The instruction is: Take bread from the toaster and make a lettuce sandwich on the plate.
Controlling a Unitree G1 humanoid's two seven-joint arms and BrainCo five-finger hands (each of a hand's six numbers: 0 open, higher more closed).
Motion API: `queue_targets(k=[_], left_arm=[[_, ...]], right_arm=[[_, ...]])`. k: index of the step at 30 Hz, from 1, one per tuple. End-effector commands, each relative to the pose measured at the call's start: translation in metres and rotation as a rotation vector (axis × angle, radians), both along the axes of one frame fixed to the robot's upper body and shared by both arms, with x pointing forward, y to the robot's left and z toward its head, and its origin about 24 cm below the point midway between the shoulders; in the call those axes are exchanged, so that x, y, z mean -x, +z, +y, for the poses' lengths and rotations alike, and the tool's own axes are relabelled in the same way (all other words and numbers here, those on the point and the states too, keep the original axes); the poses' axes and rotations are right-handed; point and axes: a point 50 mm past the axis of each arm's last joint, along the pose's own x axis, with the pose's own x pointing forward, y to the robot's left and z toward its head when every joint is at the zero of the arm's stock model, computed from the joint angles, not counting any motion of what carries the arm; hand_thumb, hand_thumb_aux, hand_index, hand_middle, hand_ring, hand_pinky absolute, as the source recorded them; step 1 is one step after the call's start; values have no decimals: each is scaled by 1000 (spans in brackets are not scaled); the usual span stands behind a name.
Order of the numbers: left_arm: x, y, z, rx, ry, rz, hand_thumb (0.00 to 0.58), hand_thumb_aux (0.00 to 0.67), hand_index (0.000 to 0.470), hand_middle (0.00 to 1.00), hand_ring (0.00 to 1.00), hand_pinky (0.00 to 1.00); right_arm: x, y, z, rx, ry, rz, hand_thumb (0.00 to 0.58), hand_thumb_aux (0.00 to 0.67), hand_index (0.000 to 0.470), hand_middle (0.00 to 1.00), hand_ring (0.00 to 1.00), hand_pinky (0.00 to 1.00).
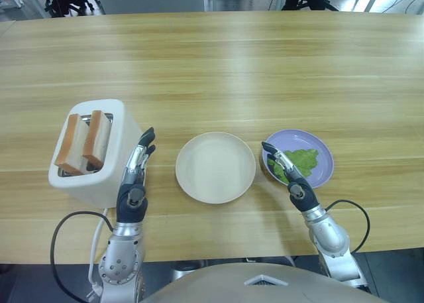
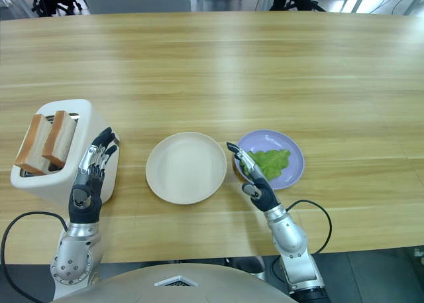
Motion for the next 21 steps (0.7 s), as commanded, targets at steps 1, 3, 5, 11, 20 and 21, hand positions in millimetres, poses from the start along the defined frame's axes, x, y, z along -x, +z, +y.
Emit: queue_targets(k=[1, 3, 5, 11, 20, 21], left_arm=[[-1, 3, 2, -56, 16, 8, 0, 0, 0, 0, 0, 0], [-1, 5, 3, -71, 25, 10, 0, 0, 0, 0, 0, 0], [-2, 6, 4, -76, 31, 10, 0, 0, 0, 0, 0, 0], [-2, 9, 7, -124, 71, 8, 0, 0, 0, 0, 0, 0], [-12, 88, 91, -761, 632, -109, 0, 0, 0, 0, 0, 0], [-14, 91, 100, -824, 675, -89, 0, 0, 0, 0, 0, 0]], right_arm=[[0, -5, 0, 10, 8, 21, 0, 0, 0, 0, 0, 0], [1, -5, 0, 9, 9, 23, 0, 0, 0, 0, 0, 0], [1, -5, 0, 7, 7, 25, 0, 0, 0, 0, 0, 0], [1, -7, 2, 2, 6, 29, 0, 0, 0, 0, 0, 0], [-9, -3, -2, 53, -28, -18, 0, 0, 0, 0, 0, 0], [-12, -3, -5, 63, -46, -24, 0, 0, 0, 0, 0, 0]])
